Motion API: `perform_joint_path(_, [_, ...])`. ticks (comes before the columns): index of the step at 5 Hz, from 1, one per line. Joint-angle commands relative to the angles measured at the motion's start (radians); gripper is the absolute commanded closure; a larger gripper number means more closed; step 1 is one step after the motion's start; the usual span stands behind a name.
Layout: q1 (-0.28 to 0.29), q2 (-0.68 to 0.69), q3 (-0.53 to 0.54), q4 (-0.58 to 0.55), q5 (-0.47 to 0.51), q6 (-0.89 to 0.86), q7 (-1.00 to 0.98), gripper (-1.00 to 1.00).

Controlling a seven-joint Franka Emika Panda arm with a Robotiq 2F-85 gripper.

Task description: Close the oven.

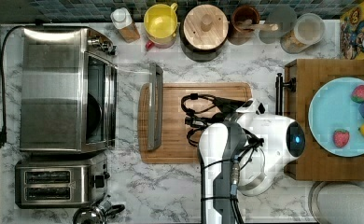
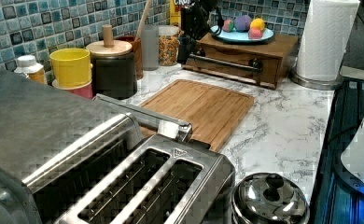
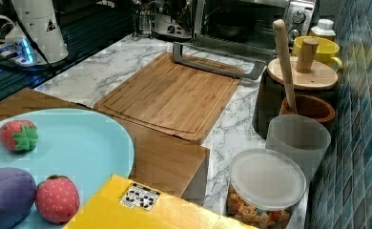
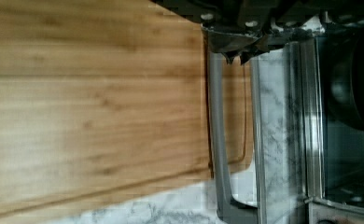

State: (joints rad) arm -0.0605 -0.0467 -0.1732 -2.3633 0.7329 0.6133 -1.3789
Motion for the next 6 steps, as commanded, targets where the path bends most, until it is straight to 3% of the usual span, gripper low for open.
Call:
perform_joint_path(1, [0.045, 0.219, 0.058, 0.047, 0.243, 0.053, -0.317, 1.00])
perform_joint_path(2, [0.030, 0.263, 0.061, 0.064, 0.368, 0.087, -0.408, 1.00])
perform_joint_path(3, [0.015, 0.210, 0.072, 0.016, 0.558, 0.120, -0.538, 1.00])
perform_joint_path(5, [0.024, 0.233, 0.099, 0.052, 0.626, 0.128, -0.563, 1.00])
perform_joint_path(6, [0.061, 0.303, 0.129, 0.102, 0.598, 0.146, -0.504, 1.00])
